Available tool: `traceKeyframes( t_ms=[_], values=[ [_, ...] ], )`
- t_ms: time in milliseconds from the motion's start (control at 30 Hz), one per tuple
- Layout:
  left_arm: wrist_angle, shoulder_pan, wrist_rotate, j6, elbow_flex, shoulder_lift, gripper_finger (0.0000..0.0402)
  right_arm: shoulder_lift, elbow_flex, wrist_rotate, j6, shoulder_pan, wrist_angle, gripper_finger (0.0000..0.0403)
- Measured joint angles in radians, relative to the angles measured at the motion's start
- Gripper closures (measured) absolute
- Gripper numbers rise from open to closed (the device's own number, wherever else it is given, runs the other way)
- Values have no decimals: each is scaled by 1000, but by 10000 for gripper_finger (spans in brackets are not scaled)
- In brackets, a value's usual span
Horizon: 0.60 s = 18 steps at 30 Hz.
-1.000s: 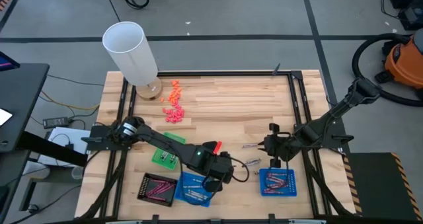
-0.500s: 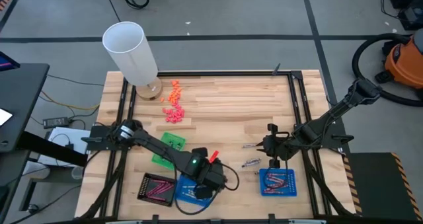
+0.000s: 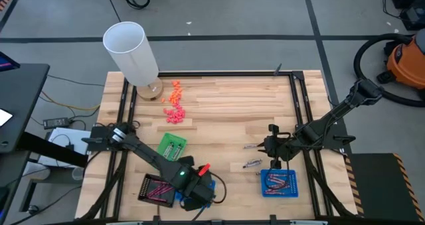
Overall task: Sort crayons
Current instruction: Put the red crayon into the black basket
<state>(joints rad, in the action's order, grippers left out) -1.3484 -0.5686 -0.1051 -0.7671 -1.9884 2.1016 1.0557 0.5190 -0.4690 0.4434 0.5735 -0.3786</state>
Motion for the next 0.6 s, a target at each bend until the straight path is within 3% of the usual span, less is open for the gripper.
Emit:
traceKeyframes(
  t_ms=[267, 600],
  values=[
    [-88, -100, -15, -216, -1, -37, 366, 0, 0, -2, -25, 0, 7, 309],
    [-218, -260, -129, -460, -1, -37, 366, 0, 0, -51, -174, -9, 81, 309]
  ],
)
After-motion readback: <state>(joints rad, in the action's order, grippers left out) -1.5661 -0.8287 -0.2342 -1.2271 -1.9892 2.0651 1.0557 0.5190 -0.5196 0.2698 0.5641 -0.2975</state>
